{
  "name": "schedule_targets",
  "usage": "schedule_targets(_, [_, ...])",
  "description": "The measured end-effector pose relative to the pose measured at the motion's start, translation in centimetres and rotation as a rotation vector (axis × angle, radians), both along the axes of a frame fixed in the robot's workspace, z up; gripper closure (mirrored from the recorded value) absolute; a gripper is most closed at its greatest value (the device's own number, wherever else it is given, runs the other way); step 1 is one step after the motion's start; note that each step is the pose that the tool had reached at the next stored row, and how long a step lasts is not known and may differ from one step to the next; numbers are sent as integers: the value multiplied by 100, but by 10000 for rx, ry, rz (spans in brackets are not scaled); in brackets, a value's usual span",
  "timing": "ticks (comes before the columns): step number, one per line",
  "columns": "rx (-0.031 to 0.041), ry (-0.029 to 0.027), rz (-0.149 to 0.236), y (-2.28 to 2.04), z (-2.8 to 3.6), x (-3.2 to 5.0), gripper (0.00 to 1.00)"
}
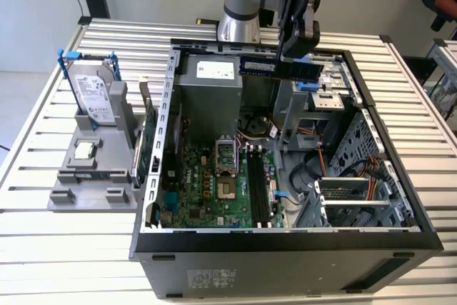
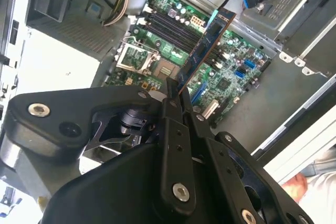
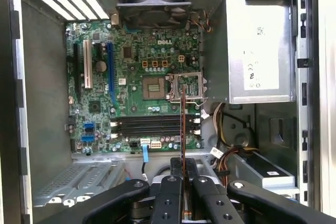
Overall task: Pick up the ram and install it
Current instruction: 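Insert the ram into the slot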
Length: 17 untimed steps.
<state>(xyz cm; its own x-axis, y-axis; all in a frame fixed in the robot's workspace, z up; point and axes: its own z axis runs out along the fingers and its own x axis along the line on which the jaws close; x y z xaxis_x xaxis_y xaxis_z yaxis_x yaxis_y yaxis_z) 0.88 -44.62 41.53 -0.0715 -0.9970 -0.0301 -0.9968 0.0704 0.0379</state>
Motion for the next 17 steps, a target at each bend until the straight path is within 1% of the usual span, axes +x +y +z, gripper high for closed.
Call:
schedule_targets(2, [0, 0, -238, 0, 0, 0, 100])
schedule_targets(3, [1, 0, -491, 0, 0, 0, 100])
schedule_targets(17, [1, 0, -2293, 0, 0, 0, 100])
